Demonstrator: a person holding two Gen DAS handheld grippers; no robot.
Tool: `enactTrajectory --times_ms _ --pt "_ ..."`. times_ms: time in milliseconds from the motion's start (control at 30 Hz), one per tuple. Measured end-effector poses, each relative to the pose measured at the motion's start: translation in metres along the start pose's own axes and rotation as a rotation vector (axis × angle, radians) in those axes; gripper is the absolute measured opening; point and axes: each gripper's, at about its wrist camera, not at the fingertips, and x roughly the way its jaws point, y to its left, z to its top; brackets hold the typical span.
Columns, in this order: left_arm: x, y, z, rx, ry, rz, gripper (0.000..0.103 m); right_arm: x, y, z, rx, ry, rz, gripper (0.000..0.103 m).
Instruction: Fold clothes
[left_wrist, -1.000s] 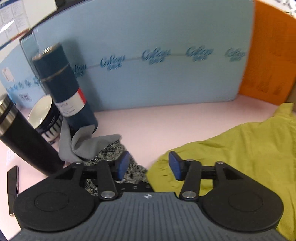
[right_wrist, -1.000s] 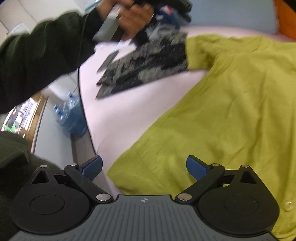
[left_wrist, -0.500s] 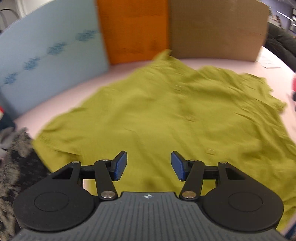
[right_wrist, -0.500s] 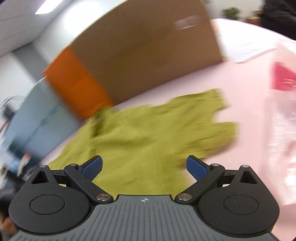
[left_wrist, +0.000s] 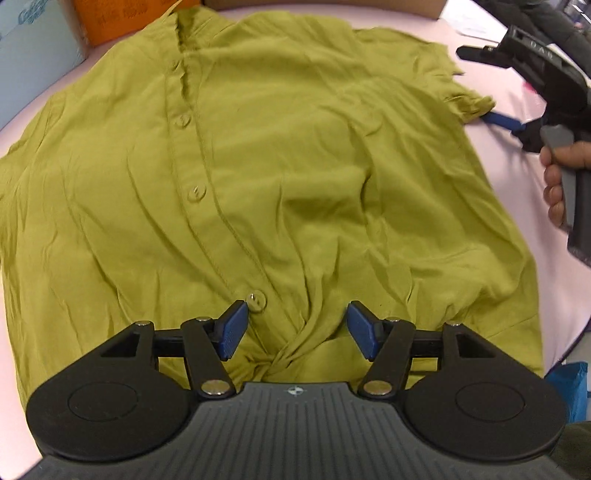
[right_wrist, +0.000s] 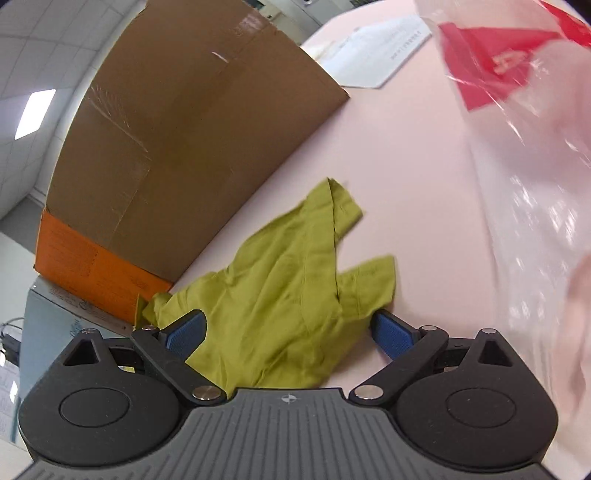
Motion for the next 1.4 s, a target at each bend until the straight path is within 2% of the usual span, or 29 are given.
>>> enactTrajectory --times_ms 33,67,100,200,267,300,367,400,433,467,500,600,633,700,767,867,933,1067,1133,1233,1400 --pt "0.001 0.000 -0.001 -0.019 -0.003 0.008 0.058 0.005 0.003 0.005 -0.055 0.019 -0.025 0.057" --pt "0.002 -0.001 -0.002 -0.037 -0.006 0.017 0.059 0.012 0.004 0.010 -0.095 0.059 -0.049 0.008" --pt "0.002 -0.001 -0.003 -0.047 -0.009 0.024 0.060 0.017 0.003 0.016 -0.106 0.087 -0.064 0.008" --pt "0.003 -0.002 -0.006 -0.065 -0.014 0.045 0.064 0.009 0.001 0.030 -0.126 0.015 -0.063 0.008" --pt "0.003 -0.003 -0.008 -0.076 -0.017 0.059 0.066 0.012 -0.003 0.035 -0.147 -0.002 -0.170 0.013" --pt "0.003 -0.004 -0.009 -0.082 -0.019 0.066 0.066 0.016 -0.007 0.037 -0.160 0.013 -0.225 0.009" --pt "0.004 -0.005 -0.011 -0.094 -0.023 0.080 0.068 0.016 -0.012 0.038 -0.172 0.018 -0.209 0.013" --pt "0.004 -0.005 -0.012 -0.099 -0.024 0.087 0.069 0.013 -0.010 0.038 -0.179 0.023 -0.201 0.022" --pt "0.004 -0.006 -0.013 -0.105 -0.026 0.094 0.071 0.009 -0.009 0.038 -0.187 0.027 -0.195 0.032" --pt "0.005 -0.006 -0.014 -0.111 -0.028 0.101 0.072 0.003 -0.006 0.037 -0.195 0.012 -0.200 0.057" --pt "0.005 -0.007 -0.015 -0.117 -0.030 0.108 0.073 -0.005 -0.003 0.034 -0.210 -0.014 -0.204 0.067" --pt "0.003 -0.004 -0.017 -0.126 -0.031 0.104 0.074 -0.027 0.006 0.022 -0.273 -0.017 -0.166 0.067" --pt "0.002 -0.003 -0.017 -0.128 -0.032 0.100 0.074 -0.035 0.008 0.015 -0.282 0.007 -0.136 0.068" --pt "-0.010 0.007 -0.021 -0.143 -0.064 0.096 0.073 -0.051 0.013 -0.001 -0.299 0.073 -0.056 0.076" --pt "-0.022 0.022 -0.026 -0.172 -0.127 0.088 0.073 -0.069 0.017 -0.021 -0.330 0.164 0.048 0.080" --pt "-0.052 0.067 -0.059 -0.230 -0.196 0.110 0.074 -0.099 0.028 -0.059 -0.435 0.285 0.173 0.083" --pt "-0.066 0.101 -0.090 -0.281 -0.195 0.163 0.074 -0.119 0.033 -0.086 -0.500 0.335 0.213 0.083" --pt "-0.083 0.155 -0.153 -0.388 -0.147 0.212 0.074 -0.146 0.046 -0.131 -0.600 0.370 0.165 0.083" --pt "-0.086 0.174 -0.179 -0.419 -0.119 0.225 0.074 -0.152 0.053 -0.149 -0.657 0.373 0.137 0.087" --pt "-0.093 0.185 -0.204 -0.415 -0.119 0.208 0.074 -0.146 0.058 -0.172 -0.727 0.399 0.065 0.087" --pt "-0.099 0.194 -0.230 -0.450 -0.148 0.121 0.075 -0.155 0.054 -0.195 -0.736 0.437 0.052 0.091"
